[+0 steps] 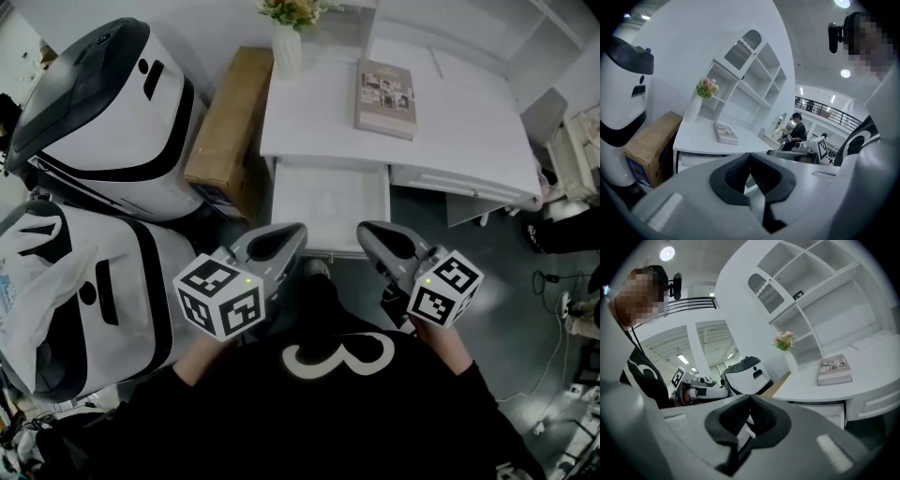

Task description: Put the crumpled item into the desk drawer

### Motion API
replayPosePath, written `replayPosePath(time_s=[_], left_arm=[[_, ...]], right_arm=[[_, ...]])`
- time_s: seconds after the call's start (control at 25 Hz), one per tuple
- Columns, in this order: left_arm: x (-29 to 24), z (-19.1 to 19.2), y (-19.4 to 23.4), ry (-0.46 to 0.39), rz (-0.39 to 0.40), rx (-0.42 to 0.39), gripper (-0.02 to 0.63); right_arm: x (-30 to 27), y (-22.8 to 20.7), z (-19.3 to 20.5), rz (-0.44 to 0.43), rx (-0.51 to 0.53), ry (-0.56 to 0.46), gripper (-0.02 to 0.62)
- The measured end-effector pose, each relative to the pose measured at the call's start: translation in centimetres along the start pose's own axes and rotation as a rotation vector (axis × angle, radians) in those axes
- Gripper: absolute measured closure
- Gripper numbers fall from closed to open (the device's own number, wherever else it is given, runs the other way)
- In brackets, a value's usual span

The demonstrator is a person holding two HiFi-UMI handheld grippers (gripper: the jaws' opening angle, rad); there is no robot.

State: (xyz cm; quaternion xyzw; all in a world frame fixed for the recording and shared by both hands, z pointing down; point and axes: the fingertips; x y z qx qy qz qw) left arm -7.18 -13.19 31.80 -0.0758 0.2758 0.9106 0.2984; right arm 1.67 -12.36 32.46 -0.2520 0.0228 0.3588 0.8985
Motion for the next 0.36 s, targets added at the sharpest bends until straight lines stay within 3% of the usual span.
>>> replayPosePath(time_s=[0.36], left_arm=[[-1.1, 0.2, 0.8, 0.014, -0.011, -0.001, 0.595]], right_arm=[[-0.5, -1.1, 0.1, 0.009, 0.013, 0.009, 0.593]])
Point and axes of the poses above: the fingertips, and each gripper's own axes: x backward along the fingers, y to its left, z out of its underside, and after that the axes turned 1 degree about y, right-handed
